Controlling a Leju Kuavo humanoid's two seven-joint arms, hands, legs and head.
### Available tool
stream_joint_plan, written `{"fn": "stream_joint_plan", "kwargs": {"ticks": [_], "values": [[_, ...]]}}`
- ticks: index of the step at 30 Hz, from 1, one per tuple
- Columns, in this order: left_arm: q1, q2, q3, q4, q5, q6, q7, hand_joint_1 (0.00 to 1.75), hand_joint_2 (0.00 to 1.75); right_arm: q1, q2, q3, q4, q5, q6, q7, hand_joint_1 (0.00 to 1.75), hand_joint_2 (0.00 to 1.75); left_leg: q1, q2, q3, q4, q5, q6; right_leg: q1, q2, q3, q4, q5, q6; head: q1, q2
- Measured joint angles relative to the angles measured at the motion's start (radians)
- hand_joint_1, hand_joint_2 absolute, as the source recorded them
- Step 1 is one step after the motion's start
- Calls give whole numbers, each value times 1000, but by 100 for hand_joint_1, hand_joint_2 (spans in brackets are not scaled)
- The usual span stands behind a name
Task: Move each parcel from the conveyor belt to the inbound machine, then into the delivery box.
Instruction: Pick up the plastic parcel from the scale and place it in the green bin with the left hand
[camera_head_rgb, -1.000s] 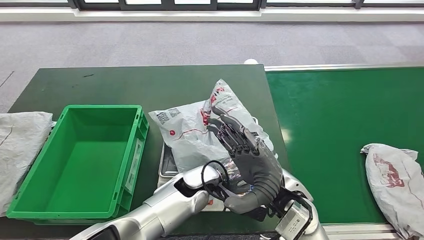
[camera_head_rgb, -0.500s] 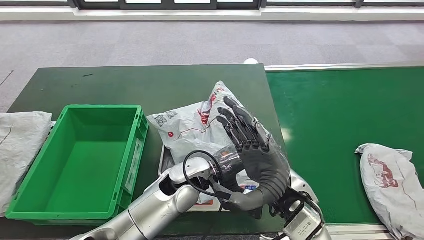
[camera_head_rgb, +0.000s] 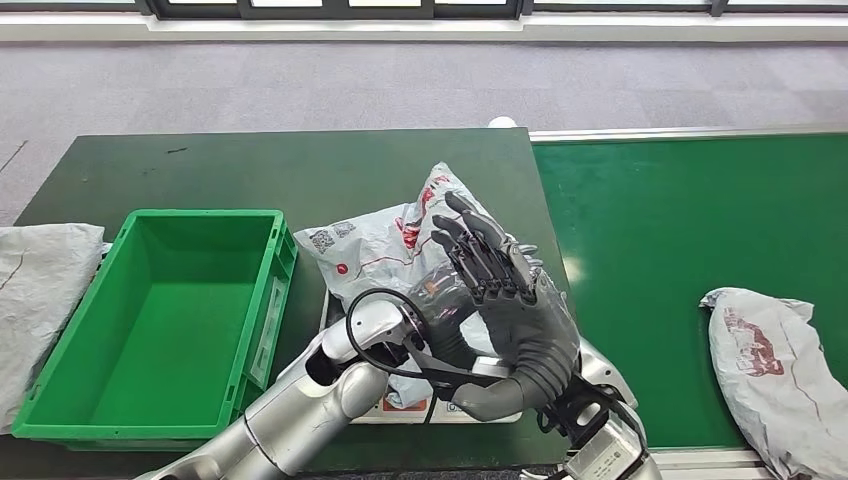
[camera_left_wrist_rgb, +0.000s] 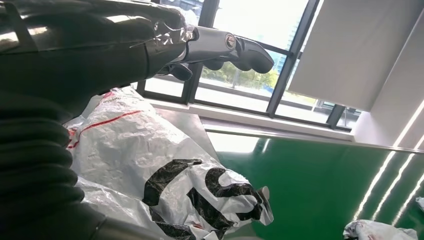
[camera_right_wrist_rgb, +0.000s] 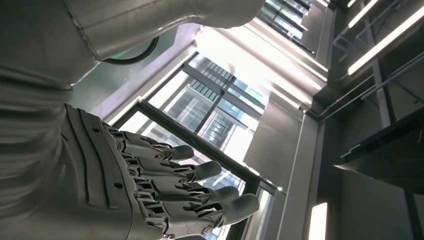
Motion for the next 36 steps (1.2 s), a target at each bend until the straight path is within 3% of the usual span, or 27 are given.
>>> {"fn": "stream_joint_plan", "kwargs": {"ticks": [2,16,25,30,34,36], "values": [[-1,-1,4,6,0,0,20,0,175,-2,1,-1,-1,1,0,1,0,175,0,0,0,0,0,0,0,0,0,0,0,0,0,0],[-165,-100,91,550,-51,67,96,0,175,-10,21,7,0,-13,13,-3,0,175,0,0,0,0,1,0,0,0,0,0,1,-1,0,0],[-192,-127,119,690,-42,28,99,0,175,-17,21,9,-1,-175,87,-44,0,175,0,-1,0,0,1,0,1,0,1,0,0,0,0,0],[-213,-133,127,733,-51,-46,110,0,175,-42,35,9,-1,-185,120,-19,0,175,0,0,3,-1,1,0,1,0,4,0,0,0,0,0],[-222,-136,130,748,-62,-70,109,175,175,-57,46,9,-1,-177,123,-15,0,175,0,0,6,-1,1,0,1,0,7,0,0,0,0,0],[-223,-137,130,753,-64,-72,105,175,175,-60,50,9,-1,-174,123,-15,0,175,0,-1,7,-1,1,0,1,-1,7,0,0,0,0,0]]}}
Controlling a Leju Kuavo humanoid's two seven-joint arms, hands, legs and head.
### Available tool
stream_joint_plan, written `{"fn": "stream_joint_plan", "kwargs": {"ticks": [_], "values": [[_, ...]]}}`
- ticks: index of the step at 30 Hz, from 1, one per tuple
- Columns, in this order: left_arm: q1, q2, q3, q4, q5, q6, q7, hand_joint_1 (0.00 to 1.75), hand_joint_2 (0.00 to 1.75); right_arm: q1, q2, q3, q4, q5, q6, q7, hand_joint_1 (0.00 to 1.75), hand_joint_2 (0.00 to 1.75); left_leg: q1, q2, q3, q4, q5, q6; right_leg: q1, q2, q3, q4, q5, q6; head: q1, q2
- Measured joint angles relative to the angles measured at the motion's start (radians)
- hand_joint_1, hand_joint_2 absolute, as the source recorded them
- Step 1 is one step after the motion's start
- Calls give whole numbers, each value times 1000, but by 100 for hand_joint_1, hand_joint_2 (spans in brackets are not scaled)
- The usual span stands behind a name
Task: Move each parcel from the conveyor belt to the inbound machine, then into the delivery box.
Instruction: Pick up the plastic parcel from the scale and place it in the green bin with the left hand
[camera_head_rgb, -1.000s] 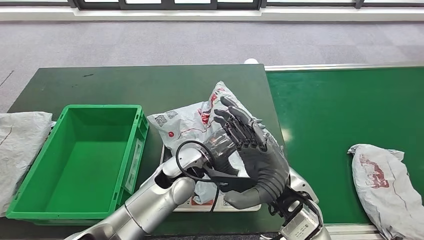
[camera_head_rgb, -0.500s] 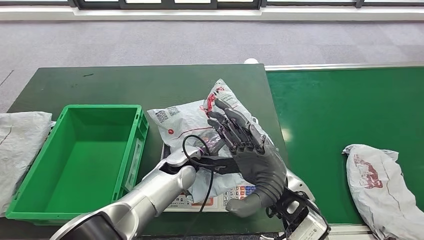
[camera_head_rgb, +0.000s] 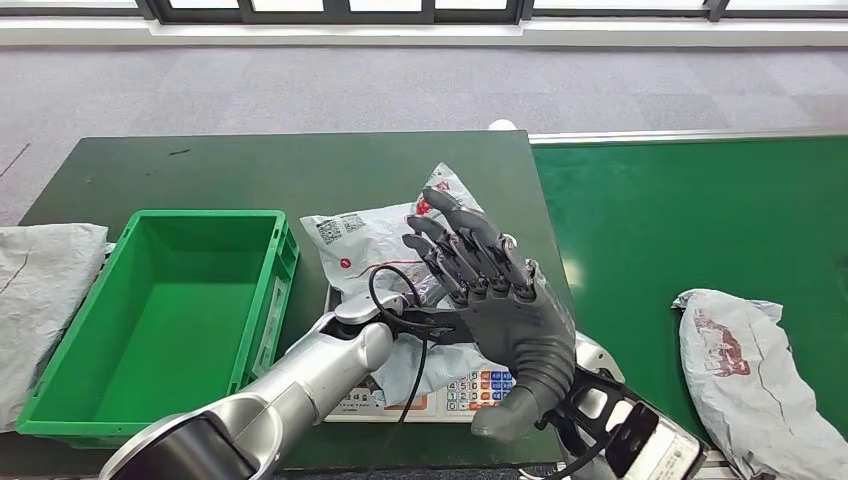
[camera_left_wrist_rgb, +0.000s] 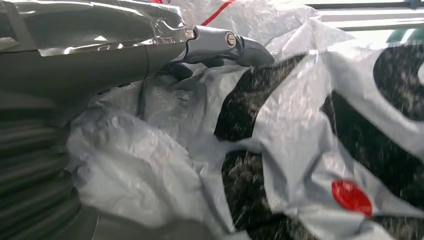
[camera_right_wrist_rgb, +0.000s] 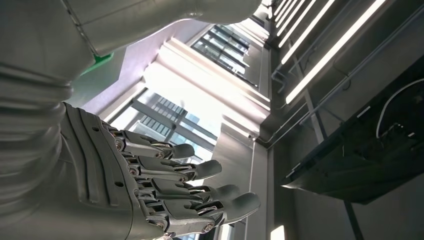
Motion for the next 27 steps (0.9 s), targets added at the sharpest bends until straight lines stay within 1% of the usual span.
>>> {"fn": "stream_joint_plan", "kwargs": {"ticks": [6,11,18,21,27], "values": [[-5,-1,0,4,-1,11,-34,175,175,-5,16,-7,0,30,-6,13,0,175,0,0,0,0,1,0,0,0,0,0,1,0,0,0],[-10,-1,0,4,-2,20,-43,175,175,-12,25,-10,0,40,-12,13,0,175,0,0,0,0,1,1,0,0,0,0,1,0,0,0],[-8,-1,0,2,-7,95,-80,175,175,-14,37,-24,-1,54,-17,15,0,175,0,0,-2,0,1,1,0,0,-3,0,1,0,0,0],[-3,-1,1,-5,-16,156,-76,175,175,-13,40,-30,-7,61,-20,21,0,175,0,0,-3,0,1,1,0,0,-4,0,1,0,0,0],[20,10,29,-51,-25,345,-64,175,175,-10,44,-39,-30,70,-36,33,0,175,0,0,-5,0,1,1,0,0,-6,0,1,0,0,0]]}}
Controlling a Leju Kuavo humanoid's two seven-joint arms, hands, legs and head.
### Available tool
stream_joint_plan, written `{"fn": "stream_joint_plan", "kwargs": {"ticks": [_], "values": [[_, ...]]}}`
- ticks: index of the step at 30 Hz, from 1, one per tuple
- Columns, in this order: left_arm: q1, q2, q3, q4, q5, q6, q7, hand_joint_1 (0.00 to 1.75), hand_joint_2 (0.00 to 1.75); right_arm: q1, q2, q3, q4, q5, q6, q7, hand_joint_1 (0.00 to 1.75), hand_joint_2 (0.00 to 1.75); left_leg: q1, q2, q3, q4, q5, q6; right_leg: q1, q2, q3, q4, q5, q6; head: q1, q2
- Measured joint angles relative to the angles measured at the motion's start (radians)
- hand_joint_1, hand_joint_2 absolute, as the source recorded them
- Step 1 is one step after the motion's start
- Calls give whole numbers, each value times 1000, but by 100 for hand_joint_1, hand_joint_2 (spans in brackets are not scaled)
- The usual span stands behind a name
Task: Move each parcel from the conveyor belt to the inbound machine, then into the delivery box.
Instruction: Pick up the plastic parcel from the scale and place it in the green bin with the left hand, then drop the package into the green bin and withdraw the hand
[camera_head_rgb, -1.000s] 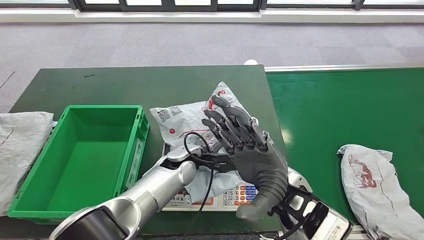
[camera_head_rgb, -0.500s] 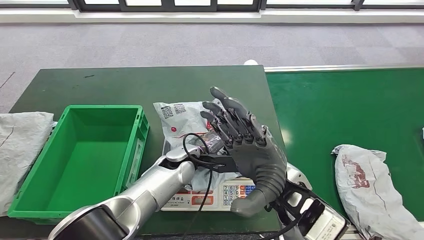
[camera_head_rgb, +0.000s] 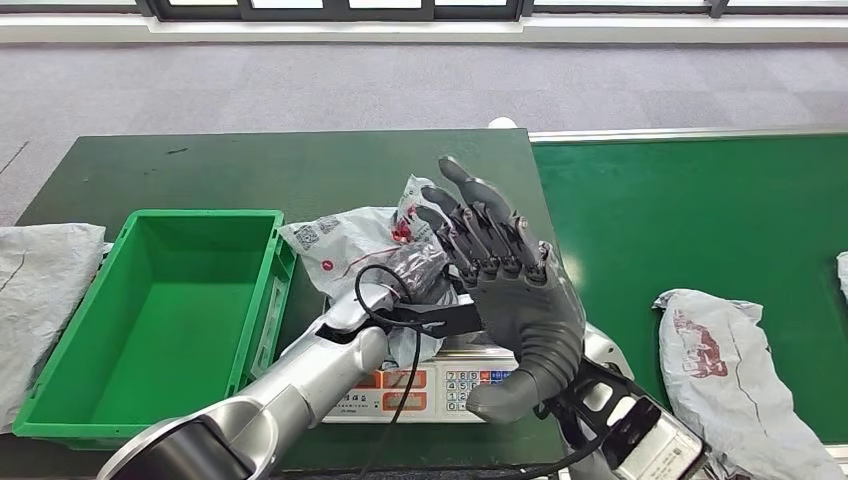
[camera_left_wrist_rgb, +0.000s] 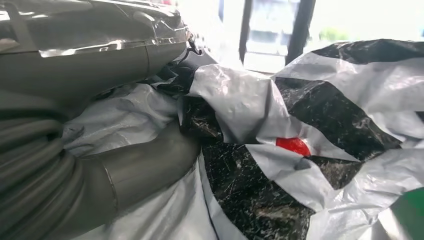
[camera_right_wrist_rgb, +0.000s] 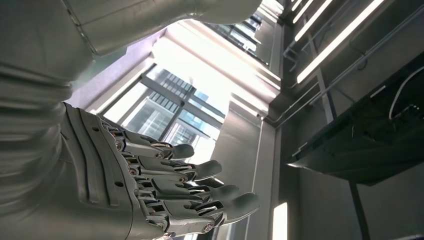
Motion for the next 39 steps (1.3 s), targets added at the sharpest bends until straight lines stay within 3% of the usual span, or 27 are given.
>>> {"fn": "stream_joint_plan", "kwargs": {"ticks": [5,9,12,18,24,29,33,37,39], "values": [[31,31,35,-83,-61,176,45,175,175,11,3,-8,-21,7,-30,10,0,175,0,0,-1,0,0,0,0,0,-1,0,0,0,0,0],[78,101,112,-241,-192,342,121,175,175,25,2,-11,-35,-2,-69,10,0,175,0,3,-1,0,0,0,0,2,-2,0,0,0,0,0],[117,143,204,-370,-253,363,125,175,175,35,-1,-11,-36,-9,-91,3,0,175,1,2,-1,0,0,0,1,2,-3,0,0,-1,0,0],[188,178,310,-525,-340,428,132,175,175,40,-4,-11,-36,-16,-109,-4,0,175,1,3,-2,-1,0,-1,1,2,-3,0,-1,-1,0,0],[318,197,518,-766,-423,462,7,175,175,66,-29,-11,-36,-33,-152,-24,0,175,1,3,-3,-1,-1,-2,1,3,-4,0,-1,-2,0,0],[364,188,720,-904,-446,462,-78,175,175,100,-54,-11,-36,-32,-189,-35,0,175,1,3,-3,-1,-1,-2,1,3,-4,0,-2,-3,0,0],[382,190,834,-920,-514,463,-14,175,175,123,-74,-11,-36,-27,-216,-39,0,175,1,3,-3,-1,-2,-2,1,3,-4,0,-2,-3,0,0],[391,220,854,-824,-548,462,143,175,175,131,-86,-11,-40,-12,-231,-24,0,175,1,3,-3,-1,-1,-2,1,2,-4,0,-2,-3,0,0],[390,238,855,-737,-520,456,183,175,175,132,-87,-11,-45,-3,-238,-13,0,175,1,3,-3,-1,-1,-2,1,3,-4,0,-2,-3,0,0]]}}
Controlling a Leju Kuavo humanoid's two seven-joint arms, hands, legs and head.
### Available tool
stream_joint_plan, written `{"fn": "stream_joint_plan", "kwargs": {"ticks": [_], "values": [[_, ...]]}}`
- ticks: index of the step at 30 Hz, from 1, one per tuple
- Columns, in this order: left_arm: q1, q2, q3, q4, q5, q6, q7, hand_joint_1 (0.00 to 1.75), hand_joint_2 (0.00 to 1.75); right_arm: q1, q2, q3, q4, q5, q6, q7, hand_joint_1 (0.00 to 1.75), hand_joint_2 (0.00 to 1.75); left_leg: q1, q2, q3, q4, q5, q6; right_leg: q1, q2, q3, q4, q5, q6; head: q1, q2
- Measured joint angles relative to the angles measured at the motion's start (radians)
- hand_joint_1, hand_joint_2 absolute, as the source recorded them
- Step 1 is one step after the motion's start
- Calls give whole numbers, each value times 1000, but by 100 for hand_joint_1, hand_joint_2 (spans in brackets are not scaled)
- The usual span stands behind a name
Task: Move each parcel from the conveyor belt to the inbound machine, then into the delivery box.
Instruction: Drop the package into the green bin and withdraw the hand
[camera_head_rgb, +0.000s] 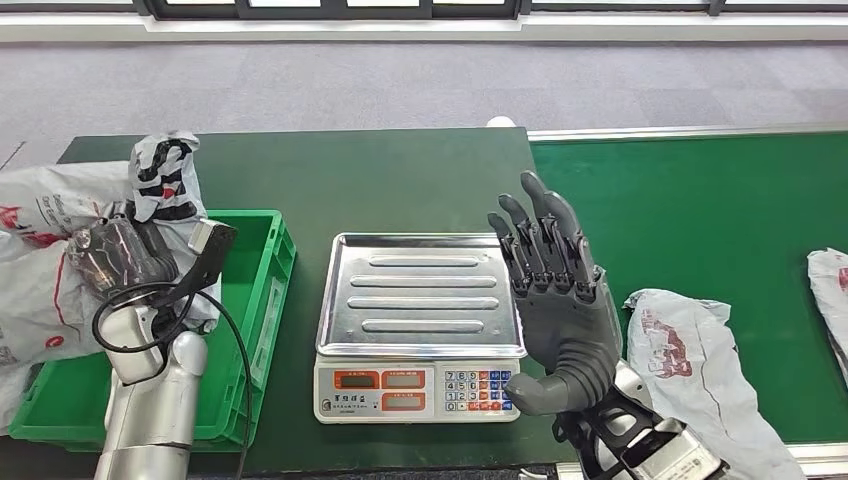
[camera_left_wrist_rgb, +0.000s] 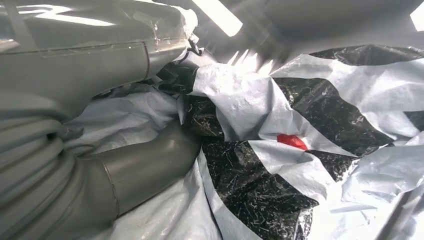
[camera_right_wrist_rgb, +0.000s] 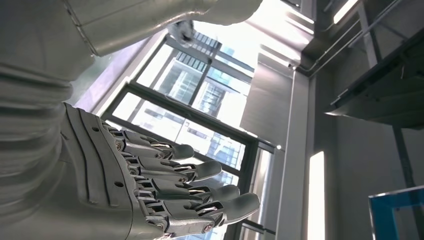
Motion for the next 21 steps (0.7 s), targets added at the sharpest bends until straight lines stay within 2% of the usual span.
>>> {"fn": "stream_joint_plan", "kwargs": {"ticks": [4,5,8,9,13,17,19,21], "values": [[0,23,0,153,50,-13,12,175,175,3,-3,0,-9,9,-9,10,0,175,0,0,0,0,0,0,0,0,0,0,0,0,0,0],[-4,26,0,176,52,-15,13,144,175,3,-4,0,-10,10,-10,10,0,175,0,-1,0,0,0,0,0,0,0,0,0,0,0,0],[-24,31,0,234,68,-85,38,13,175,4,-6,0,-10,26,-11,16,0,175,-1,-2,1,0,0,0,-1,-1,1,0,0,0,0,0],[-31,32,0,254,76,-122,50,0,175,5,-6,0,-10,37,-11,23,0,175,-1,-2,1,0,0,0,-1,-1,2,0,0,0,0,0],[-43,31,0,318,130,-182,68,0,0,4,-8,-21,-10,126,-18,98,0,175,-3,-1,7,-3,-1,0,-4,-1,6,0,-1,0,0,0],[-26,14,1,313,257,-147,25,0,0,0,-21,-111,-8,289,-77,201,0,0,-8,-1,15,-7,-1,0,-8,-1,12,0,-2,1,0,0],[-2,-6,2,263,395,-119,-38,0,0,-2,-53,-167,6,397,-132,259,0,0,-11,-1,20,-9,-3,1,-11,-1,17,-1,-4,2,0,0],[40,-33,3,177,634,-128,-130,0,0,-9,-115,-218,52,544,-188,344,0,0,-15,-1,25,-11,-7,3,-14,-1,25,-2,-8,5,0,0]]}}
